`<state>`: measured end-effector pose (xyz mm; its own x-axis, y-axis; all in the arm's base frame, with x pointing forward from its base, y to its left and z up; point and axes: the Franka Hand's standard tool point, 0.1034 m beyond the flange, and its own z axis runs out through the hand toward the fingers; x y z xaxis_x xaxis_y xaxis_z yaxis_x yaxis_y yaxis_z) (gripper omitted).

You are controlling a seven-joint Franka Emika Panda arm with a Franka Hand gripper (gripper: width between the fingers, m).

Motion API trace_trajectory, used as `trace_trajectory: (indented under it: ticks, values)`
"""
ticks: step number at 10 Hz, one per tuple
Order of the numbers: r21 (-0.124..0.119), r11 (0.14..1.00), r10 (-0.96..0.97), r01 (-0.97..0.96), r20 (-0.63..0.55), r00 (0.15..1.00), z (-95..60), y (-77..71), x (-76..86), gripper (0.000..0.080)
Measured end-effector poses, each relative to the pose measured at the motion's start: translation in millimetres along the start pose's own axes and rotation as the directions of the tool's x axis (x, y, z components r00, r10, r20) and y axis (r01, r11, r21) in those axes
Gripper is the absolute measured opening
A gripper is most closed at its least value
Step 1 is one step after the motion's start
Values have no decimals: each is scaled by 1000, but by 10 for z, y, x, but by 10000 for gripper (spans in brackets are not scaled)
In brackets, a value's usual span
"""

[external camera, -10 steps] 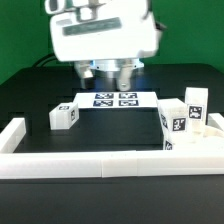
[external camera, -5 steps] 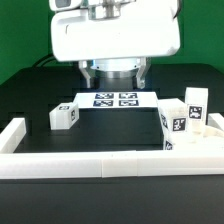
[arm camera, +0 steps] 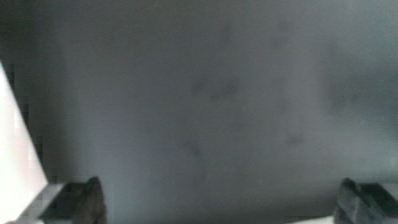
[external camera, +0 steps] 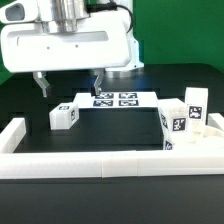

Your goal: Assemble stool

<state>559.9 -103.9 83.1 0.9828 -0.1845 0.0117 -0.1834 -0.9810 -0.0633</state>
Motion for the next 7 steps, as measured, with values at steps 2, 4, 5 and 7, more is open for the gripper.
trace_trajectory:
  ticks: [2, 4, 5, 7]
  values:
    - [9, 1000, 1, -1, 29, 1000, 12, -8, -32, 649]
    - [33, 998, -64, 59, 181, 981, 117, 171, -183, 649]
    - [31, 998, -58, 53, 237, 970, 155, 305, -219, 649]
    - [33, 999, -52, 42, 405, 913, 187, 396, -375, 649]
